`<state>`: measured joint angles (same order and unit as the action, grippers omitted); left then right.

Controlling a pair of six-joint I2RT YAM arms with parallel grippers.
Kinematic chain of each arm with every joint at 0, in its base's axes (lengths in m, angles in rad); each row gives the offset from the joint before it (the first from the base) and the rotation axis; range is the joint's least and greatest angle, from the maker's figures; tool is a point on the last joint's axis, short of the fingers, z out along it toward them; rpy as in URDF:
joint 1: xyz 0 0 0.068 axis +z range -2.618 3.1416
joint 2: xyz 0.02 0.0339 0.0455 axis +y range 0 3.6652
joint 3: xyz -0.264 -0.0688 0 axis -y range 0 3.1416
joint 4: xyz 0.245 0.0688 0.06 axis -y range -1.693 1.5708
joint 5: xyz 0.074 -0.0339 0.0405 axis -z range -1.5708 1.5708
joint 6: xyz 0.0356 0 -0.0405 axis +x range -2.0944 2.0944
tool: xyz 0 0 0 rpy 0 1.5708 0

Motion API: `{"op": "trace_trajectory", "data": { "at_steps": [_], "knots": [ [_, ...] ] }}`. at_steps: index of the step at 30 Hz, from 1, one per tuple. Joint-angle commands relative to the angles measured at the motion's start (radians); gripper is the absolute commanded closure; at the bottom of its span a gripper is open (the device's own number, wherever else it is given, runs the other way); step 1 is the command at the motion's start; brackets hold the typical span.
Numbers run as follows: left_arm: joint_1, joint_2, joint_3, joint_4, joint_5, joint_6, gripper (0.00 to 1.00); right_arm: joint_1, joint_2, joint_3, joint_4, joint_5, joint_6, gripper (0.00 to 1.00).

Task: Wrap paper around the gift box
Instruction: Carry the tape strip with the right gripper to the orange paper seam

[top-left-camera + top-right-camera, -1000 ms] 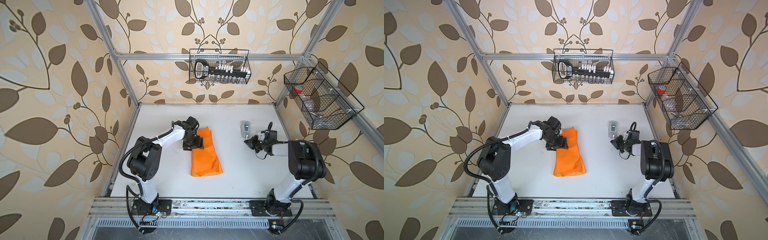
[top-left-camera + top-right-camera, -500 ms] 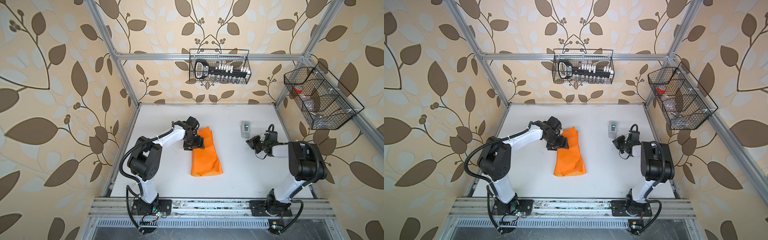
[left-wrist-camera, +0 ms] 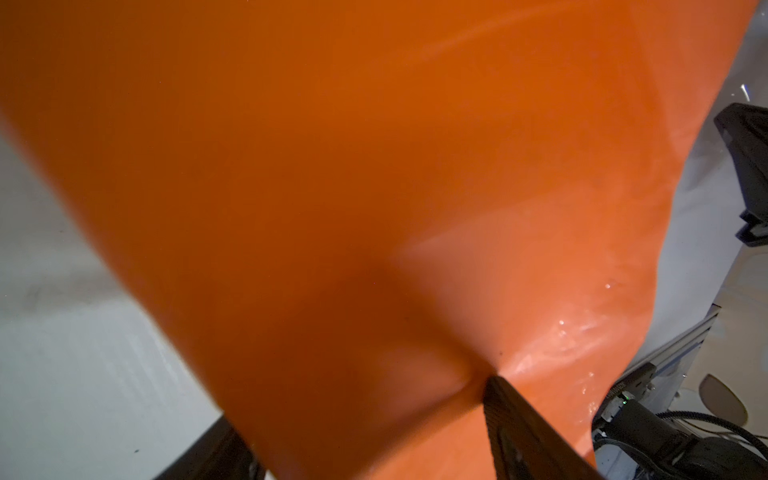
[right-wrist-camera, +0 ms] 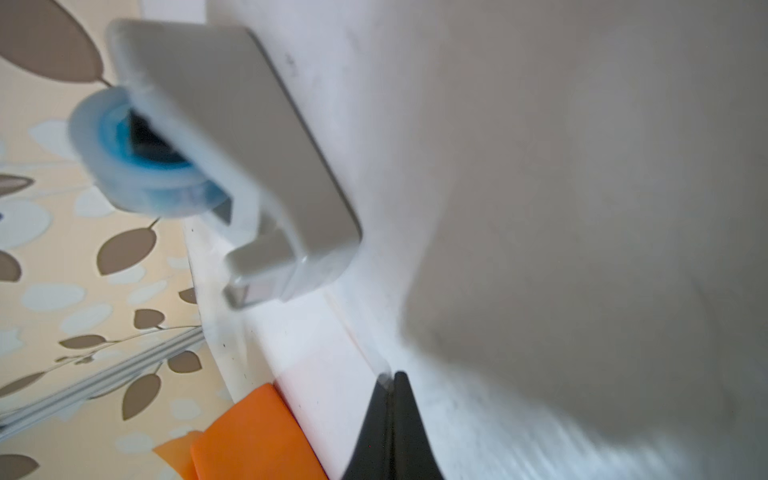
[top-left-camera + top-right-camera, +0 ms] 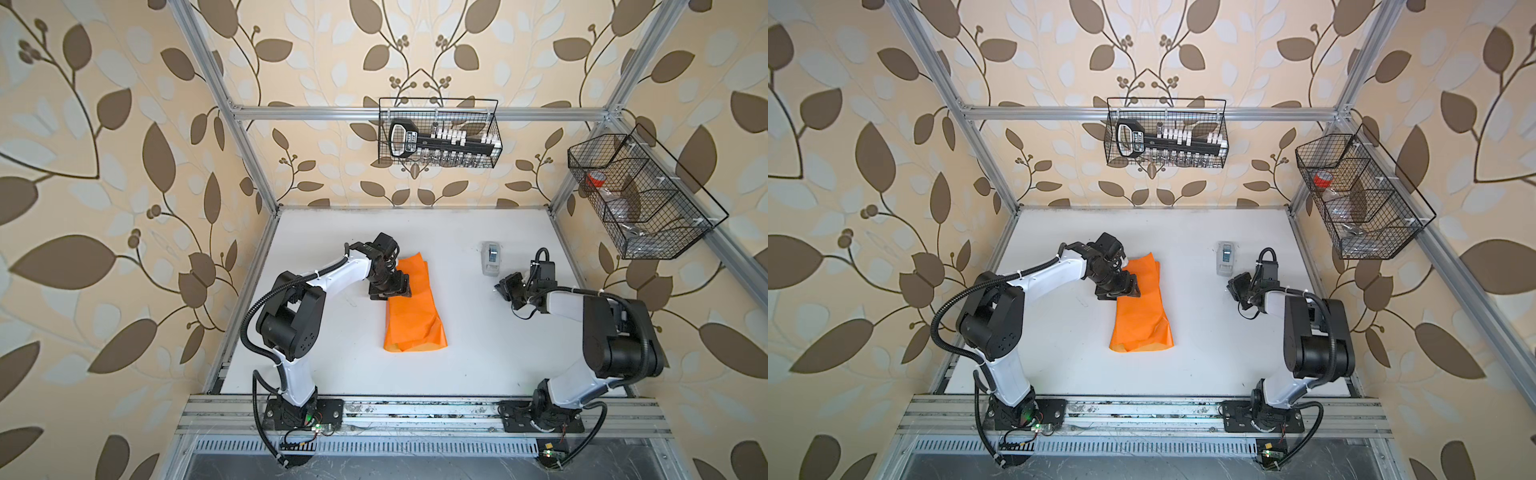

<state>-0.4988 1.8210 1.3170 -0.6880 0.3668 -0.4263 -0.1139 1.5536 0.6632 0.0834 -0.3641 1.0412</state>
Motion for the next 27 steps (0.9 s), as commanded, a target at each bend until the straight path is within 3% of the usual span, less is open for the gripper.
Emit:
{"op": "trace_trajectory", "data": {
  "at_steps": [1, 7, 13, 22, 27],
  "knots": [
    [-0.015, 0.011, -0.001, -0.001, 0.006, 0.019, 0.22, 0.034, -0.126, 0.025, -0.143, 0.037, -0.107, 1.00],
    [-0.014, 0.008, -0.003, -0.005, 0.001, 0.012, 0.22, 0.182, -0.169, 0.081, -0.142, -0.167, -0.279, 1.00],
    [-0.015, -0.002, -0.008, -0.022, -0.013, 0.012, 0.22, 0.364, -0.159, 0.151, -0.170, -0.228, -0.421, 1.00],
    [-0.017, -0.003, -0.002, -0.037, -0.031, 0.007, 0.22, 0.463, -0.030, 0.287, -0.391, -0.364, -0.677, 1.00],
    [-0.018, 0.001, 0.010, -0.052, -0.041, 0.012, 0.22, 0.487, 0.047, 0.370, -0.576, -0.346, -0.801, 1.00]
  ]
}}
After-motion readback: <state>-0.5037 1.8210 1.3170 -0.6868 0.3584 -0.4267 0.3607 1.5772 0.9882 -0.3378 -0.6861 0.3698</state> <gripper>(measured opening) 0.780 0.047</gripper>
